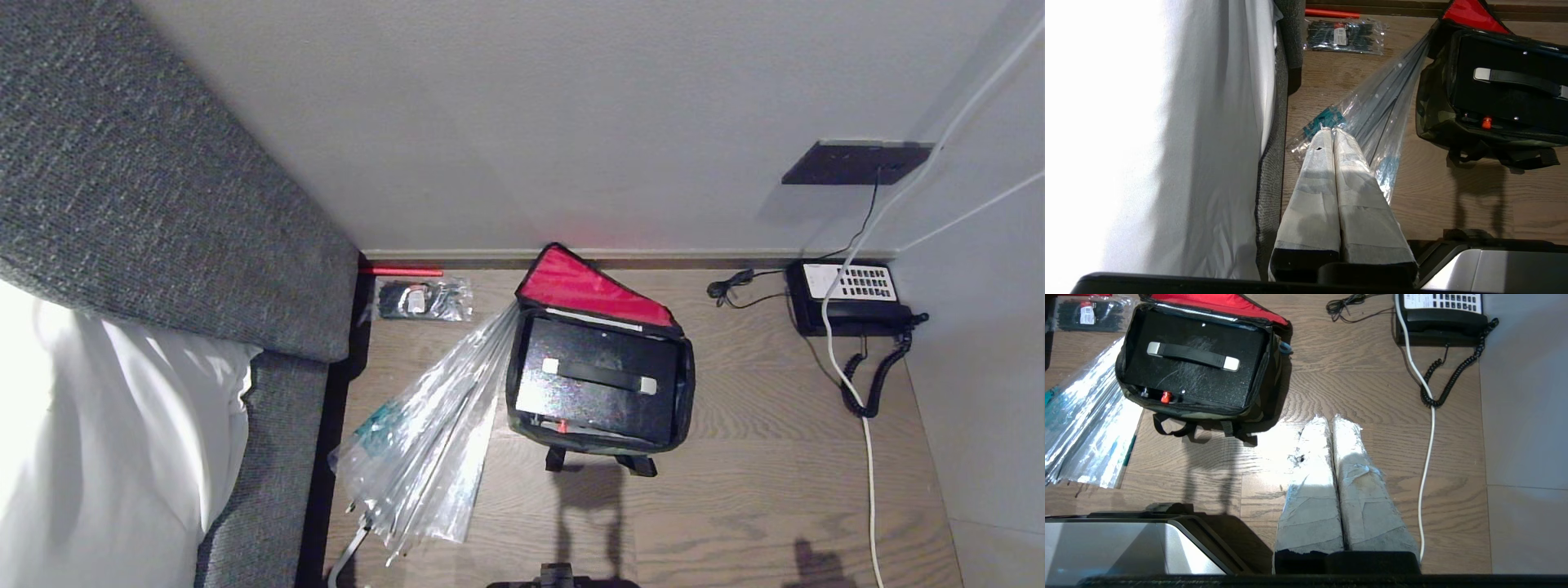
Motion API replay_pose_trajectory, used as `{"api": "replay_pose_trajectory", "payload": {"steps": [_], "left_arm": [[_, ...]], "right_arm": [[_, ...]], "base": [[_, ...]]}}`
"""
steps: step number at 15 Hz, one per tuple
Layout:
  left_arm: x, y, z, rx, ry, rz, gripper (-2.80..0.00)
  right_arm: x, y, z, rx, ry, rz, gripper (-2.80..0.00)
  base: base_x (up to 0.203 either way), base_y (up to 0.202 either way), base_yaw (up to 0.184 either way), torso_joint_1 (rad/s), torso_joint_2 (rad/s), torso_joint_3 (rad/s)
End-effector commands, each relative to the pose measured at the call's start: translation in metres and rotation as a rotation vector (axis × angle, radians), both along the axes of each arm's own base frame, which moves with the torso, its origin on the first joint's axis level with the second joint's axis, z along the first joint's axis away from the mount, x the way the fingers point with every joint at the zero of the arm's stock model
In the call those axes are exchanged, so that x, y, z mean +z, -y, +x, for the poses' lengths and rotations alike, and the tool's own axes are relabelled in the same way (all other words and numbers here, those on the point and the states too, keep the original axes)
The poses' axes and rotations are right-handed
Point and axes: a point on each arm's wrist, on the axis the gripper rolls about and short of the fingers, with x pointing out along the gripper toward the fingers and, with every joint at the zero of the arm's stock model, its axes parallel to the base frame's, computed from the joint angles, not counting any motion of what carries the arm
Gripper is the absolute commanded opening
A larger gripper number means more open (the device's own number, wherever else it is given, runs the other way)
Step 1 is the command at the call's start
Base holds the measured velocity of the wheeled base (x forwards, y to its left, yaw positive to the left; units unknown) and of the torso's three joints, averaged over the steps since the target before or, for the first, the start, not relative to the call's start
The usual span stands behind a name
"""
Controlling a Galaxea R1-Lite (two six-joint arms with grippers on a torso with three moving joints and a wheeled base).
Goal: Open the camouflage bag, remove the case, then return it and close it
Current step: Close the top of the storage box
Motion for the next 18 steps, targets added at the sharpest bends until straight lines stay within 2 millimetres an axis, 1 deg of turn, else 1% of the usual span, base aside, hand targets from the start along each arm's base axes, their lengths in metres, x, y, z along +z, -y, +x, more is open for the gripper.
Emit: {"api": "replay_pose_trajectory", "payload": {"steps": [1, 9, 18], "left_arm": [[-0.0001, 0.0000, 0.0000, 0.001, -0.001, -0.006, -2.80], [0.0002, 0.0000, 0.0000, 0.001, 0.002, -0.001, -2.80], [0.0000, 0.0000, 0.0000, 0.003, 0.001, -0.006, -2.80]], "right_arm": [[-0.0007, 0.0000, -0.0020, 0.001, 0.027, -0.001, -2.80], [-0.0007, 0.0000, -0.0020, 0.000, 0.027, -0.001, -2.80], [-0.0006, 0.0000, -0.0020, 0.000, 0.027, -0.001, -2.80]], "base": [[0.000, 0.000, 0.000, 0.000, 0.00, 0.000], [0.000, 0.000, 0.000, 0.000, 0.00, -0.009], [0.000, 0.000, 0.000, 0.002, 0.00, -0.176]]}}
